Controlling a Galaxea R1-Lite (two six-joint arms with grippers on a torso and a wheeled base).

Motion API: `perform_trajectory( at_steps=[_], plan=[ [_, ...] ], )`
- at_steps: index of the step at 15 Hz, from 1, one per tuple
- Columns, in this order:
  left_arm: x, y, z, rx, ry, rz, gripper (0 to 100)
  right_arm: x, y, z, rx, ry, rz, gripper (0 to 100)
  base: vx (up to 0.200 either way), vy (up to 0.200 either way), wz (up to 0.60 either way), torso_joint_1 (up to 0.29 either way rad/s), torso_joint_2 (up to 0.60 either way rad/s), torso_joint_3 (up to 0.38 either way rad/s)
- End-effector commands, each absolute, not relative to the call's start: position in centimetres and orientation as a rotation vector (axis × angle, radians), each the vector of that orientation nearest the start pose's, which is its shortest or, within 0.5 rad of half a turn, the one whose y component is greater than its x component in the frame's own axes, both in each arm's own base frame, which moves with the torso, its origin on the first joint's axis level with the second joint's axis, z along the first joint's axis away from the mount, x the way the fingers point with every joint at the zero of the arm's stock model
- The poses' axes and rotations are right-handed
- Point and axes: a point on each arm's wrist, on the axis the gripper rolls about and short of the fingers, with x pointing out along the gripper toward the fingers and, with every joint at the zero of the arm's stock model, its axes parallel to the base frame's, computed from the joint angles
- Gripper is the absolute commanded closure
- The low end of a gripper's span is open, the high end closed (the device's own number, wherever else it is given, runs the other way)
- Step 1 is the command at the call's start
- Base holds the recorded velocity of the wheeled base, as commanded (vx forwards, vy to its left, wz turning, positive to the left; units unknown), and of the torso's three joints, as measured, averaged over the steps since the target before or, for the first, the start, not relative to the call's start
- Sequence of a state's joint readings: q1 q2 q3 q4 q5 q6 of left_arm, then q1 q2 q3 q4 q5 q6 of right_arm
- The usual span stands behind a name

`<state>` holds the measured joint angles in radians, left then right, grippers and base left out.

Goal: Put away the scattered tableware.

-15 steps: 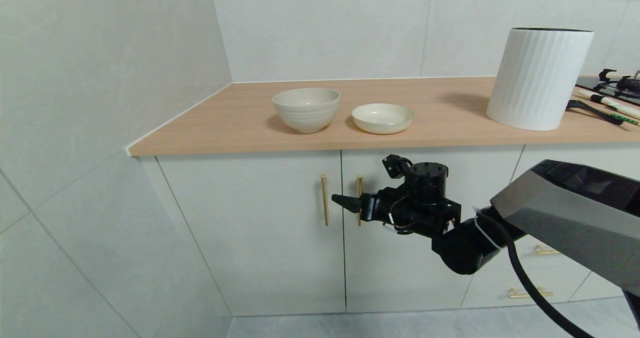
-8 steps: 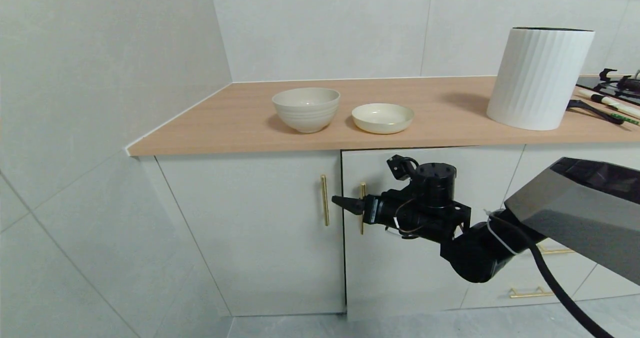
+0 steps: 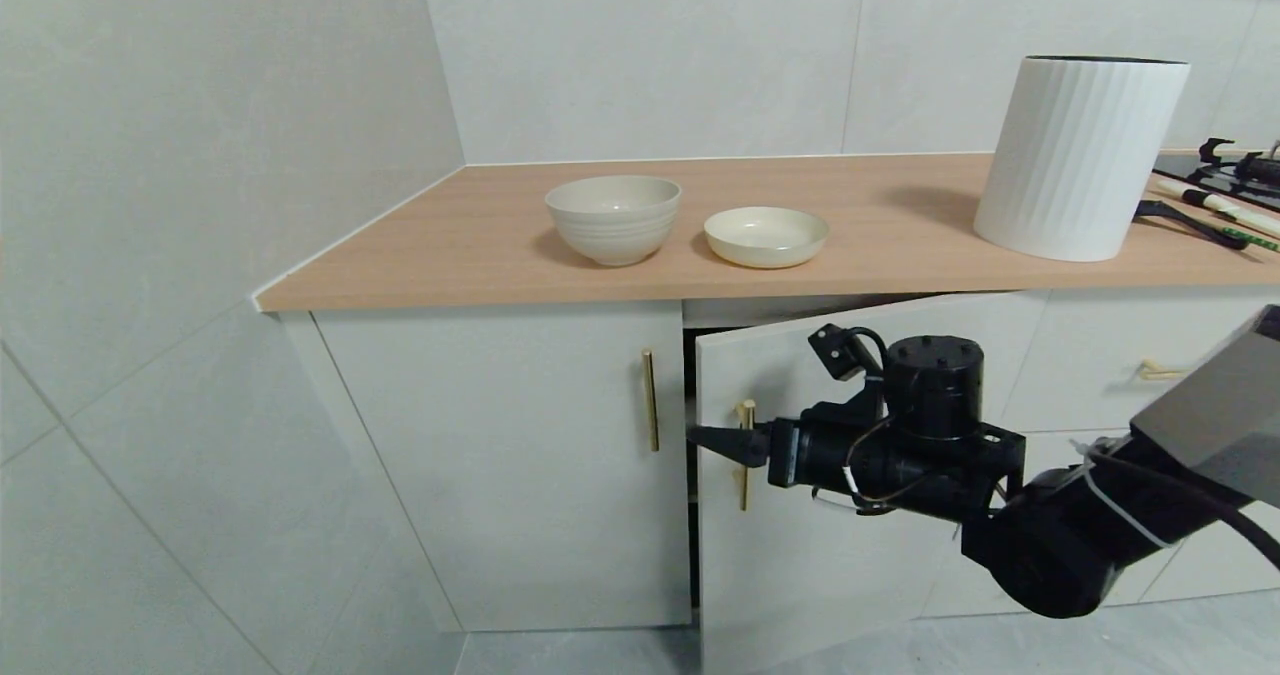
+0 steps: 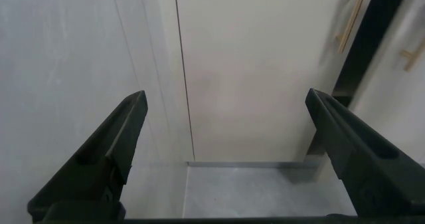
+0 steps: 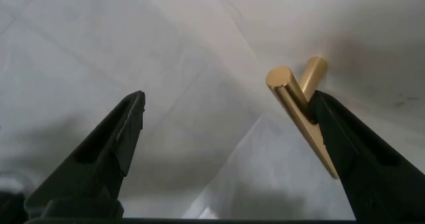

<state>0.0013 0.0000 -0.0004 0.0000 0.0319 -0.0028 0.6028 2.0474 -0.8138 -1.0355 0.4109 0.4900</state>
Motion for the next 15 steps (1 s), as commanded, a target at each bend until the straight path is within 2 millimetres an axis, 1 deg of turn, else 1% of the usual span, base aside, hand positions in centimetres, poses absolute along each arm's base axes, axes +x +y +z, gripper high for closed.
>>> perform_trajectory(
  at_steps=[1,4,7,11,13,15],
  plan=[
    [-2.3,0.1,7.6,-0.003,0.001,0.034,0,27.3,20.1,12.5,0.427,0.435,0.976,0,0.0,0.0,0.0,0.0,0.0,0.0],
    [-2.3,0.1,7.6,-0.003,0.001,0.034,0,25.1,20.1,12.8,0.42,0.459,1.025,0,0.0,0.0,0.0,0.0,0.0,0.0],
    [-2.3,0.1,7.6,-0.003,0.001,0.034,0,23.9,19.7,12.6,0.415,0.486,1.032,0,0.0,0.0,0.0,0.0,0.0,0.0],
    [-2.3,0.1,7.6,-0.003,0.001,0.034,0,23.2,19.4,11.8,0.411,0.533,1.062,0,0.0,0.0,0.0,0.0,0.0,0.0],
    [-2.3,0.1,7.6,-0.003,0.001,0.034,0,23.0,19.8,11.3,0.407,0.557,1.081,0,0.0,0.0,0.0,0.0,0.0,0.0],
    [-2.3,0.1,7.6,-0.002,0.002,0.034,0,23.0,20.3,10.2,0.397,0.598,1.084,0,0.0,0.0,0.0,0.0,0.0,0.0]
  ],
)
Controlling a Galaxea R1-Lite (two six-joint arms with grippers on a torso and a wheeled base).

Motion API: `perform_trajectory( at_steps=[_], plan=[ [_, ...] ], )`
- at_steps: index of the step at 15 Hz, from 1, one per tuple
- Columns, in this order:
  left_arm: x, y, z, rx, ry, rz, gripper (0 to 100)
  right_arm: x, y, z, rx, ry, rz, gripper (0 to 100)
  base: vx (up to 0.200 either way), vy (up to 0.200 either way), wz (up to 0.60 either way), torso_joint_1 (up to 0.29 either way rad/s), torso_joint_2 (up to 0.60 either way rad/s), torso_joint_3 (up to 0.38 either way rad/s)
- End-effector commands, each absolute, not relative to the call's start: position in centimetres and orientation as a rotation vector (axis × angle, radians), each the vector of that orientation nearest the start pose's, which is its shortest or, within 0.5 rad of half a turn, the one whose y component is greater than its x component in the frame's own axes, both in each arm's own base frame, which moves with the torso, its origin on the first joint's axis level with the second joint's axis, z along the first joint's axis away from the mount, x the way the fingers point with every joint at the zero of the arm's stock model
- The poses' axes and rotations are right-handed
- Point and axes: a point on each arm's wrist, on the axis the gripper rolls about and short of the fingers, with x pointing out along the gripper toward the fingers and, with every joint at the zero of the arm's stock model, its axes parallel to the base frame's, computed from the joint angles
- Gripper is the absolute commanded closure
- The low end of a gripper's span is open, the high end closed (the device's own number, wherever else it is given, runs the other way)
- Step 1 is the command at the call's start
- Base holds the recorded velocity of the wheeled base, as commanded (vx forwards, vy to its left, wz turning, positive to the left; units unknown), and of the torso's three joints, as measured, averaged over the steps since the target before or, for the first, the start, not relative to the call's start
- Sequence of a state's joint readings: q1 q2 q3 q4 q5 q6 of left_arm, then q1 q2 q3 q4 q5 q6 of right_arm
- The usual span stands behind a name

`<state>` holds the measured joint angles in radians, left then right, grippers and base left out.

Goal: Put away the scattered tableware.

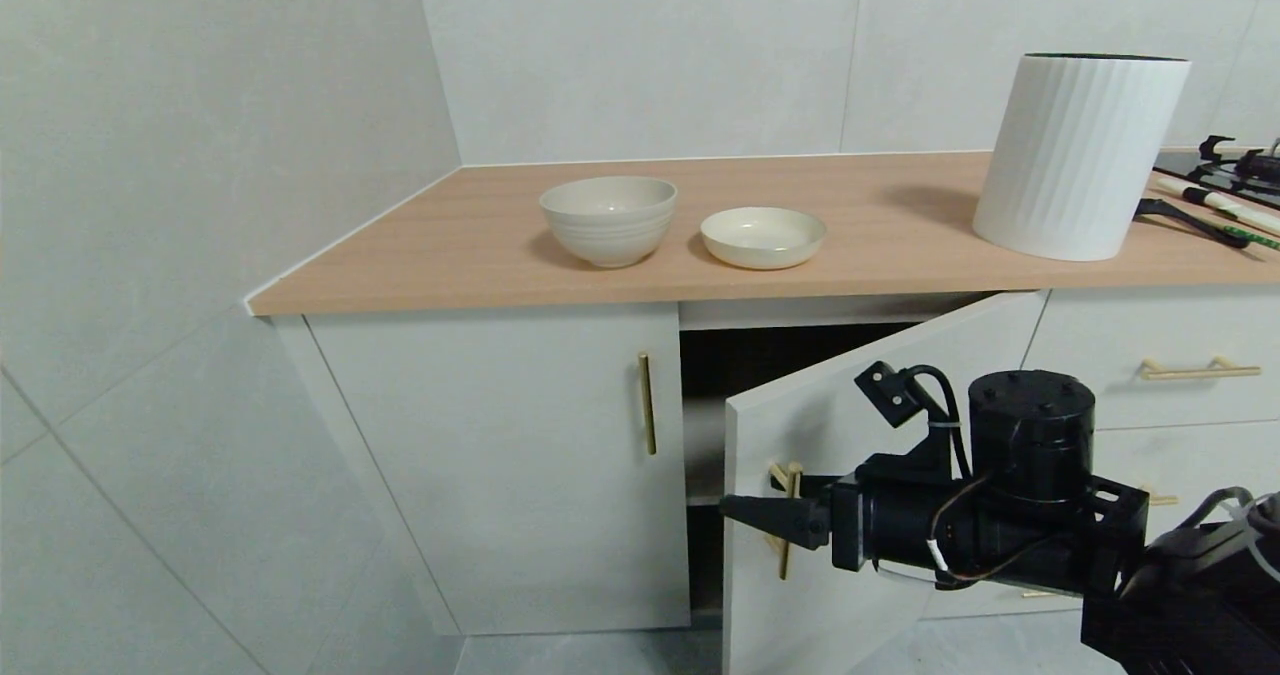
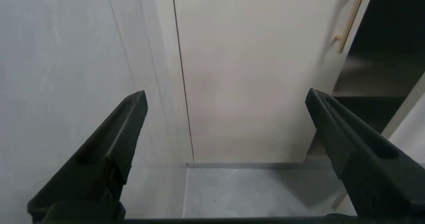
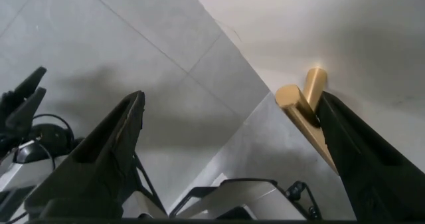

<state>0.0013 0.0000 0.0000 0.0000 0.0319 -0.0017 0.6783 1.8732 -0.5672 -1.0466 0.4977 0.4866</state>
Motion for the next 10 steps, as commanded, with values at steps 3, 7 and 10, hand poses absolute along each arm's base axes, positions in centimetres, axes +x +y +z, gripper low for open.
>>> perform_trajectory(
  at_steps=[3,7,10],
  plan=[
    [-2.4,0.1,8.1,0.003,-0.034,0.026,0,22.9,20.4,10.1,0.397,0.604,1.085,0,0.0,0.0,0.0,0.0,0.0,0.0],
    [-3.8,-0.7,13.9,0.008,-0.071,-0.301,0,22.7,20.2,10.1,0.397,0.607,1.083,0,0.0,0.0,0.0,0.0,0.0,0.0],
    [-0.2,-1.2,19.3,-0.063,0.121,-0.574,0,22.7,20.2,10.1,0.397,0.607,1.084,0,0.0,0.0,0.0,0.0,0.0,0.0]
  ],
)
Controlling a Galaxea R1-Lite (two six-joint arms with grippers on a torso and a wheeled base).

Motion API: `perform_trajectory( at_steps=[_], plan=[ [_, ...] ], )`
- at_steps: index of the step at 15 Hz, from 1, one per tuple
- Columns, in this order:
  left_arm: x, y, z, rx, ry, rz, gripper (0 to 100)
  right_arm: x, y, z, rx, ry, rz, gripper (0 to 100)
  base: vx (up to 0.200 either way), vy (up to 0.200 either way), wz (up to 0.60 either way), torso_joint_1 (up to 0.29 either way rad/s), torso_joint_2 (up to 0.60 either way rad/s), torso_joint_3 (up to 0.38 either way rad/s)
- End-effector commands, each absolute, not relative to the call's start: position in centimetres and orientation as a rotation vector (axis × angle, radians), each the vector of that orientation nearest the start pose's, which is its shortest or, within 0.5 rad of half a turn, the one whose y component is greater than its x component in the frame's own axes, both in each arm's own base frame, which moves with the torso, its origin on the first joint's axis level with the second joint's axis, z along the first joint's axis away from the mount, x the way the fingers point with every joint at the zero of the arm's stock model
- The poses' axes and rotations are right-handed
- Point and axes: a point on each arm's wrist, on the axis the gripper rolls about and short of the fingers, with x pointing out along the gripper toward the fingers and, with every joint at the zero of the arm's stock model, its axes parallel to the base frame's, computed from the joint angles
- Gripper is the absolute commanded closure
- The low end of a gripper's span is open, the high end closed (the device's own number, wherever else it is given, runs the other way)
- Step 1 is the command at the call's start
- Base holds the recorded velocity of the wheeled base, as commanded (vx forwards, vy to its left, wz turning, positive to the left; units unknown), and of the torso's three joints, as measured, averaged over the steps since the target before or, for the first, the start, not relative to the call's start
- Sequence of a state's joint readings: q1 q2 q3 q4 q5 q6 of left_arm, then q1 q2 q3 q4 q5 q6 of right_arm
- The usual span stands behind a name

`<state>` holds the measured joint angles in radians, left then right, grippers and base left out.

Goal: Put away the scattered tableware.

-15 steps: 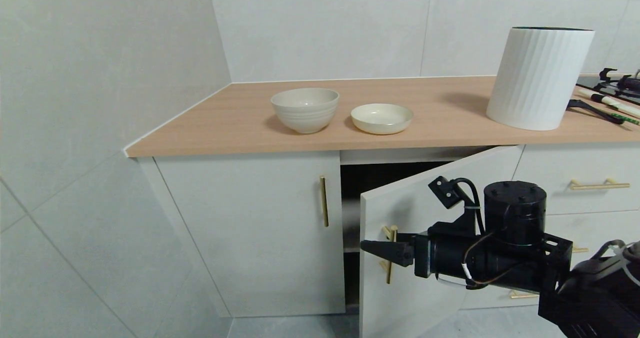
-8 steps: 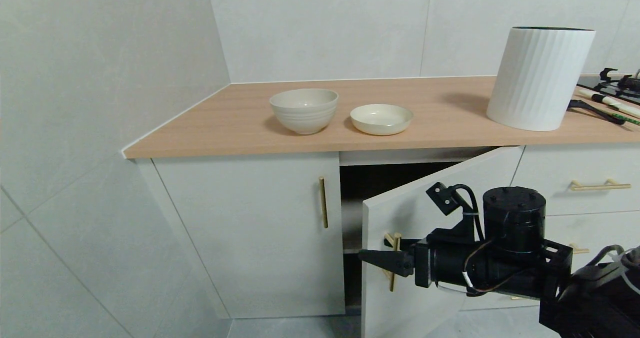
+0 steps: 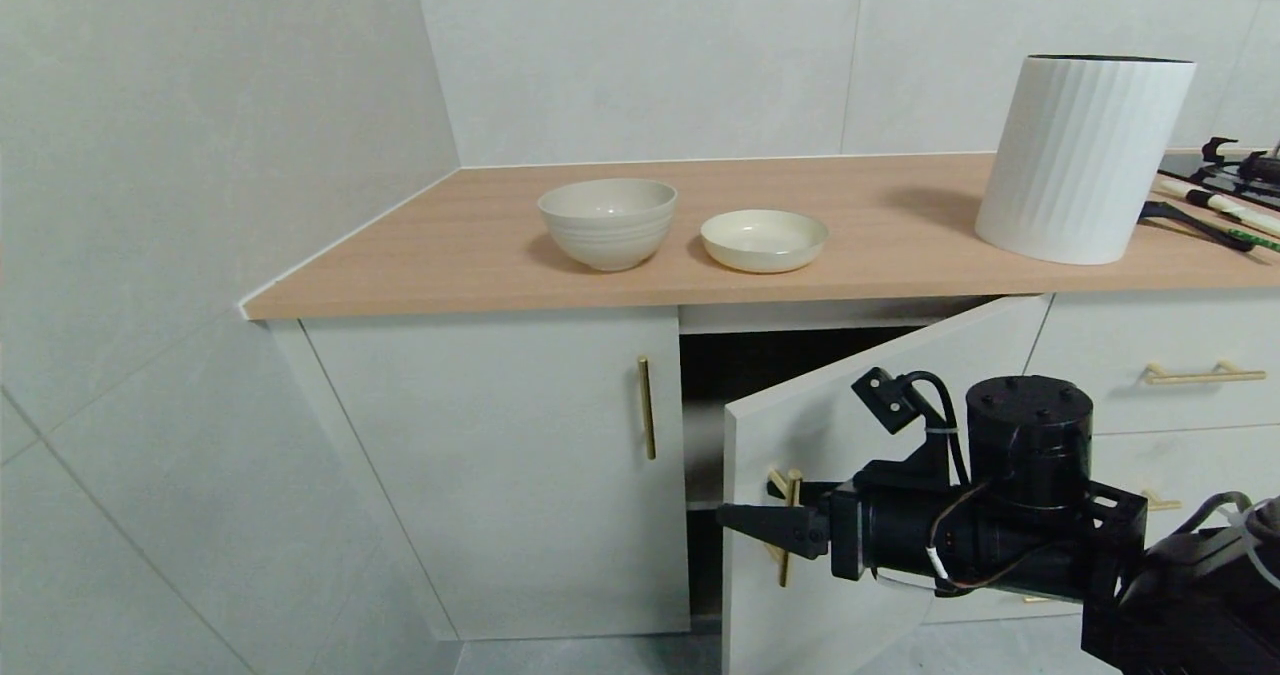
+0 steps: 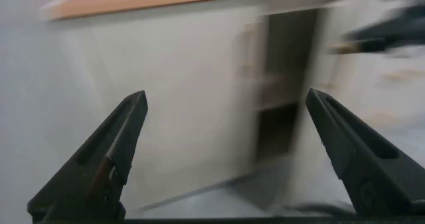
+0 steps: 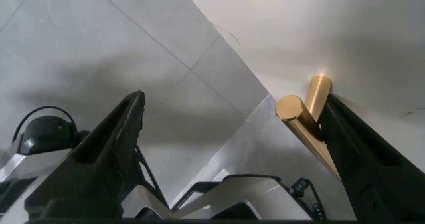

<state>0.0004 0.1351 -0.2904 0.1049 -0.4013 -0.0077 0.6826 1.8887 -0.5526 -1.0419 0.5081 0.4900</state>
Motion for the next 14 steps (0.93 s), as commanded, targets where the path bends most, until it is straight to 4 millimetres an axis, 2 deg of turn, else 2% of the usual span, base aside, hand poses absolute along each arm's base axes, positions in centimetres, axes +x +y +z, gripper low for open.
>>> perform_trajectory(
  at_steps=[1,2,4,5,6,7,9,11,14],
  plan=[
    [1.2,-1.3,20.4,-0.088,0.165,-0.626,0,22.7,20.2,10.1,0.397,0.607,1.083,0,0.0,0.0,0.0,0.0,0.0,0.0],
    [4.7,-1.5,22.3,-0.141,0.262,-0.745,0,22.7,20.2,10.1,0.397,0.605,1.085,0,0.0,0.0,0.0,0.0,0.0,0.0],
    [9.3,-2.1,23.1,-0.192,0.365,-0.894,0,22.8,20.3,10.3,0.399,0.588,1.09,0,0.0,0.0,0.0,0.0,0.0,0.0],
    [12.6,-3.0,22.5,-0.21,0.435,-0.96,0,22.8,20.3,10.3,0.405,0.572,1.095,0,0.0,0.0,0.0,0.0,0.0,0.0],
    [14.7,-3.8,21.7,-0.217,0.476,-0.994,0,22.8,20.3,10.3,0.406,0.563,1.098,0,0.0,0.0,0.0,0.0,0.0,0.0],
    [18.1,-5.3,19.8,-0.225,0.543,-1.038,0,22.7,20.2,10.2,0.404,0.559,1.099,0,0.0,0.0,0.0,0.0,0.0,0.0],
    [22.9,-7.4,17.1,-0.223,0.583,-1.061,0,22.5,20.2,10.4,0.406,0.537,1.109,0,0.0,0.0,0.0,0.0,0.0,0.0],
    [25.6,-9.8,15.9,-0.238,0.589,-1.086,0,22.5,20.2,10.4,0.41,0.528,1.112,0,0.0,0.0,0.0,0.0,0.0,0.0],
    [26.1,-11.9,14.0,-0.23,0.617,-1.108,0,22.4,20.1,10.3,0.409,0.534,1.11,0,0.0,0.0,0.0,0.0,0.0,0.0]
  ],
)
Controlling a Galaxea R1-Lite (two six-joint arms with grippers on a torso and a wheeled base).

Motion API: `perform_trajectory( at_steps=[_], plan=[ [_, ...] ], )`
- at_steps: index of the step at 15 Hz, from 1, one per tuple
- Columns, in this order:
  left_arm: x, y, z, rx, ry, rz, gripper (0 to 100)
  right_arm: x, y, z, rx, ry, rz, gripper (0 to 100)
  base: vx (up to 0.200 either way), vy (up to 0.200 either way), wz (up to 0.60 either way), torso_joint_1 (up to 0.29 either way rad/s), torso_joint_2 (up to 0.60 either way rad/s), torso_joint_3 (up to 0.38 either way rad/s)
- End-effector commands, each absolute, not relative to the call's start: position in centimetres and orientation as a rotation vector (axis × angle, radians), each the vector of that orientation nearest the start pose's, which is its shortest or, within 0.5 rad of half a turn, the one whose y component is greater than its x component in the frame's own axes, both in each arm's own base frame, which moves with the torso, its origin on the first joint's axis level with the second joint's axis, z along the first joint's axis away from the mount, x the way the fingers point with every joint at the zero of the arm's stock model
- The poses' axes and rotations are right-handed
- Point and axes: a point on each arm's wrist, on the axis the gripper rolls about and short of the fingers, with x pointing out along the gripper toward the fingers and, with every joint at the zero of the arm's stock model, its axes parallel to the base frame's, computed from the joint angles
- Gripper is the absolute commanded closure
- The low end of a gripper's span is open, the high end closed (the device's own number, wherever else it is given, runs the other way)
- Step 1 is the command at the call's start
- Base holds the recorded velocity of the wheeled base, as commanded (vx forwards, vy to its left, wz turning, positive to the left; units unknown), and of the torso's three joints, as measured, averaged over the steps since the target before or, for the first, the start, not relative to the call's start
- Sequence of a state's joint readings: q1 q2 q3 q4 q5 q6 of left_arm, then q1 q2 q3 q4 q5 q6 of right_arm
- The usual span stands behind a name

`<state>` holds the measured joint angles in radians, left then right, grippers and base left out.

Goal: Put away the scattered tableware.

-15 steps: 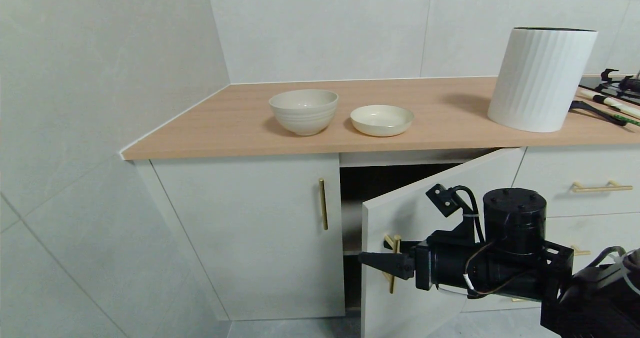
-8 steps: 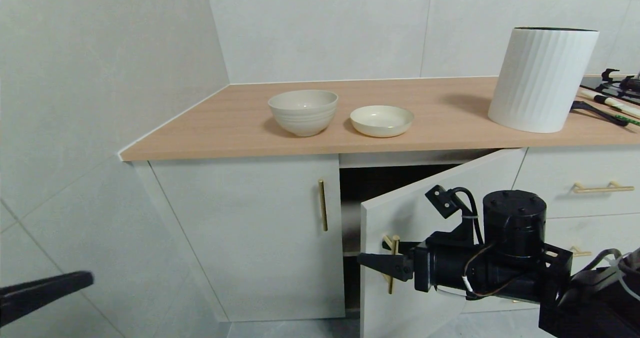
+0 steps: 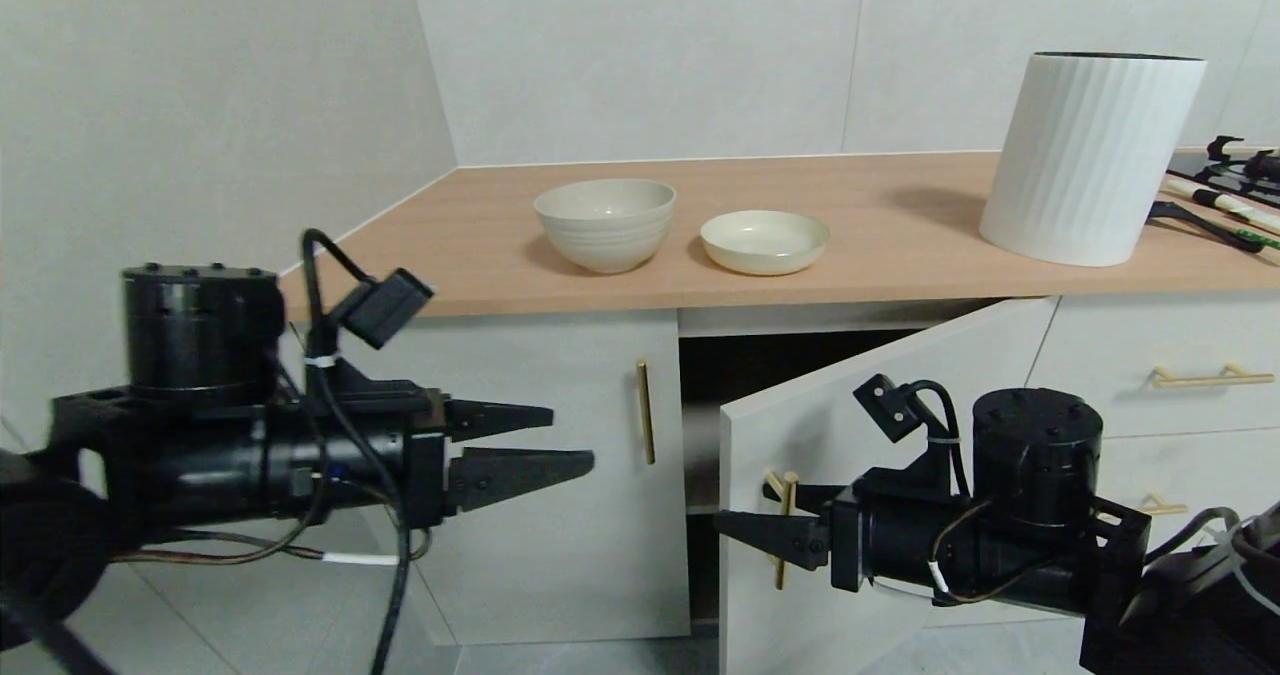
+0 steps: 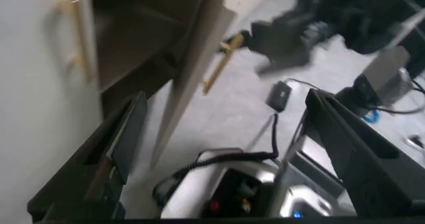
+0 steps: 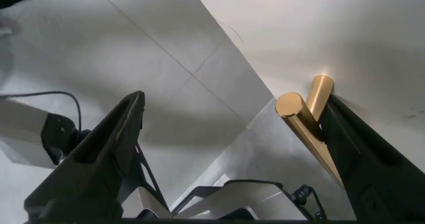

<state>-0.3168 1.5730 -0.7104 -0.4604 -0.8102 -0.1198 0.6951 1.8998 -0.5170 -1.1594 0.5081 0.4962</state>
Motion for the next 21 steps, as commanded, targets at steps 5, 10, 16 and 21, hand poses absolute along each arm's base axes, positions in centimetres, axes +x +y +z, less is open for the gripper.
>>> perform_trajectory(
  at_steps=[5,10,16,21],
  plan=[
    [26.1,-13.9,11.6,-0.214,0.662,-1.093,100,22.3,20.2,9.9,0.402,0.547,1.111,0,0.0,0.0,0.0,0.0,0.0,0.0],
    [27.4,-14.7,11.4,-0.209,0.612,-1.104,100,22.3,20.2,9.7,0.402,0.553,1.109,0,0.0,0.0,0.0,0.0,0.0,0.0],
    [30.4,-20.2,8.3,-0.281,0.479,-1.006,100,22.1,20.0,9.6,0.399,0.558,1.106,0,0.0,0.0,0.0,0.0,0.0,0.0],
    [30.4,-22.2,6.6,-0.272,0.368,-0.982,100,22.0,19.9,9.6,0.398,0.545,1.109,0,0.0,0.0,0.0,0.0,0.0,0.0]
  ],
)
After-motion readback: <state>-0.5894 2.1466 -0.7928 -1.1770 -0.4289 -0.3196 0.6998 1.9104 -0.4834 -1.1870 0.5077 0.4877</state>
